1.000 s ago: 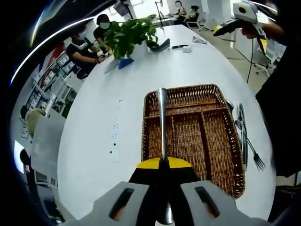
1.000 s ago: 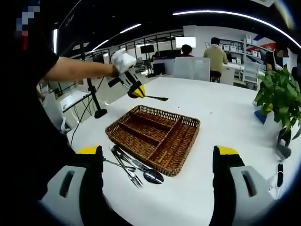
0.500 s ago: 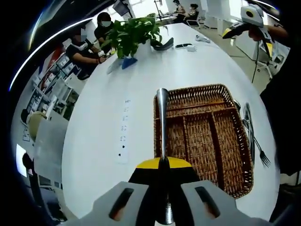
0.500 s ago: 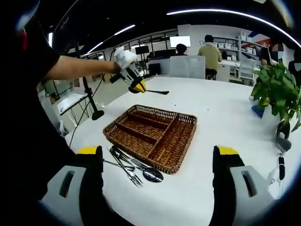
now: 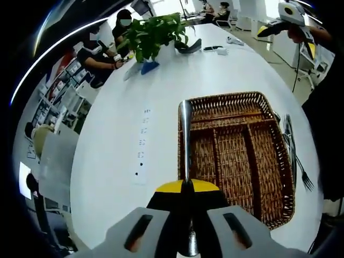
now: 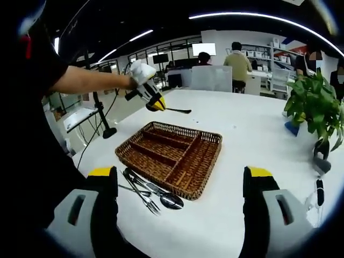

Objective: Arrange the knives, forks, and spoons in their matching storage slots by inserting each utensil handle-first until every utensil is classified and aligned in the correct compartment

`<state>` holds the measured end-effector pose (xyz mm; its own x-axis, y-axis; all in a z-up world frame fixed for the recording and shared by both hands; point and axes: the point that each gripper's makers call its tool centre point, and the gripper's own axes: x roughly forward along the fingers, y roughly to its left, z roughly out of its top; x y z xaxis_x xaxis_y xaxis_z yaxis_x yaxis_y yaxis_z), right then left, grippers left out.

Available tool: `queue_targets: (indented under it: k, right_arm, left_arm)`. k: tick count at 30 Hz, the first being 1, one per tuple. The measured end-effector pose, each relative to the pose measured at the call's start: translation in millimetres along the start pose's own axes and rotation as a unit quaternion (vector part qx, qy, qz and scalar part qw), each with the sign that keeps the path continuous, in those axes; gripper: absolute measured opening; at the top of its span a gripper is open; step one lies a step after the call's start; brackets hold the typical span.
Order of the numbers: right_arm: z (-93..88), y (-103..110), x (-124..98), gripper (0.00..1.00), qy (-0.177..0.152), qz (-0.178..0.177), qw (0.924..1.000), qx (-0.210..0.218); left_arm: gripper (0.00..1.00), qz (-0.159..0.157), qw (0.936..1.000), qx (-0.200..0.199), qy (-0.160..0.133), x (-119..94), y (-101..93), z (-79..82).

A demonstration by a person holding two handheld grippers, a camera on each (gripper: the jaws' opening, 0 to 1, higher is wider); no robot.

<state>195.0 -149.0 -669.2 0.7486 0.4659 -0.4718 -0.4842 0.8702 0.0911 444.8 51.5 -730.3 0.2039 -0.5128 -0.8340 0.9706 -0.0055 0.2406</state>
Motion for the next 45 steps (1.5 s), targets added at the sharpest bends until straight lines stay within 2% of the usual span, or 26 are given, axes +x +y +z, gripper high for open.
queue_targets:
  k: [7,19,21,27,40,45]
  right_arm:
    - [-2.2,0,0,1.00,0.004,-0.001,1.0000,0.002]
    - [-8.5,0,1,1.00,0.014,-0.001,0.9998,0.012]
    - [-8.1,2,1,1.00,0.017,0.001,0.9998,0.012]
    - [-4.9,3,0,1.00,0.018,0.001,0.9998,0.010]
    - [-12.0,8,-2,1.00,0.036,0.003,0.9993,0.012]
    - [-12.8,6,-5,0.99,0.041,0.003,0.9991,0.013]
  left_arm:
    - [0.01,-0.008,1.0000,0.001,-0.002,14,-7.1,-5.6]
    - [0.01,-0.011,0.9998,-0.015,-0.005,35,-7.3,-16.8]
    - [0.01,-0.003,0.9999,-0.012,-0.004,38,-5.1,-19.9]
    - [0.01,-0.008,0.9998,-0.017,-0.003,47,-9.2,-27.7]
    - [0.01,0.001,0.9998,-0.016,0.015,74,-9.4,-51.9]
    - [0.01,-0.001,0.9998,-0.016,0.014,83,-11.9,-53.6]
